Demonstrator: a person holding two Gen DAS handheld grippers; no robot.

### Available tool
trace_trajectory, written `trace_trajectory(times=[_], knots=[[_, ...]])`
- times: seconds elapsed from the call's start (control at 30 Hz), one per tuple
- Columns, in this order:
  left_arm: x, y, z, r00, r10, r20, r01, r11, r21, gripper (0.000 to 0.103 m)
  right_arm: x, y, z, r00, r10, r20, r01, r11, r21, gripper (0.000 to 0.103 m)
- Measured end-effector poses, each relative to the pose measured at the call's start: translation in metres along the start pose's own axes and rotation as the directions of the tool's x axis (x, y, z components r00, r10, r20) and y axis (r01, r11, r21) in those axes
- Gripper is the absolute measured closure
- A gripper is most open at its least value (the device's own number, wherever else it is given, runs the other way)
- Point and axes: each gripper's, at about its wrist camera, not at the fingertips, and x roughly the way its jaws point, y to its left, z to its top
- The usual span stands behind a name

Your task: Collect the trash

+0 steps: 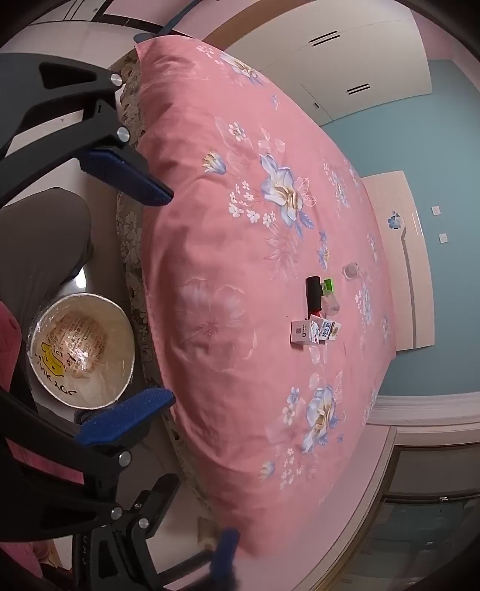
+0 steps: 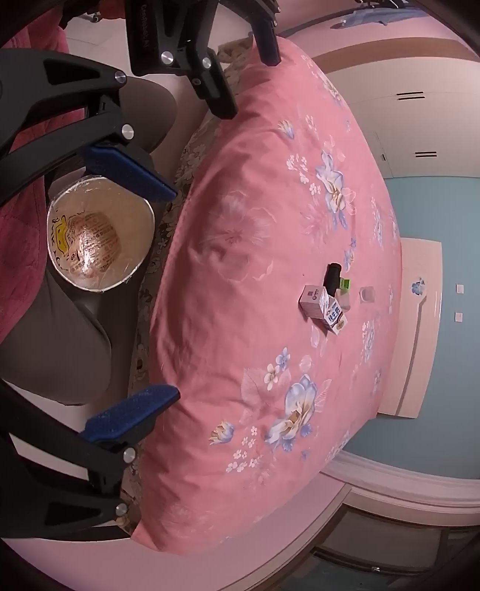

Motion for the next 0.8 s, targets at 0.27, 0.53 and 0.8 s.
trace_trajectory(times=[0.27,0.53,0.8], knots=[[-0.002,-0.002,-0.002,1.0,-0.014,-0.001,0.014,1.0,-0.014,0.002,-0.001,-0.002,-0.001,1.0,0.008,0.009,-0.008,1.0,0.003,0.007],[-0.005,0.007,0.0,1.0,-0.018,-0.005,0.018,1.0,-0.016,0.002,-0.001,-0.002,-0.002,1.0,0.007,0.012,-0.007,1.0,0.007,0.007],[-0.004,0.01,-0.003,1.0,-0.02,0.0,0.02,1.0,-0.018,0.002,-0.002,-0.002,-0.001,1.0,0.008,0.014,-0.008,1.0,0.005,0.007]])
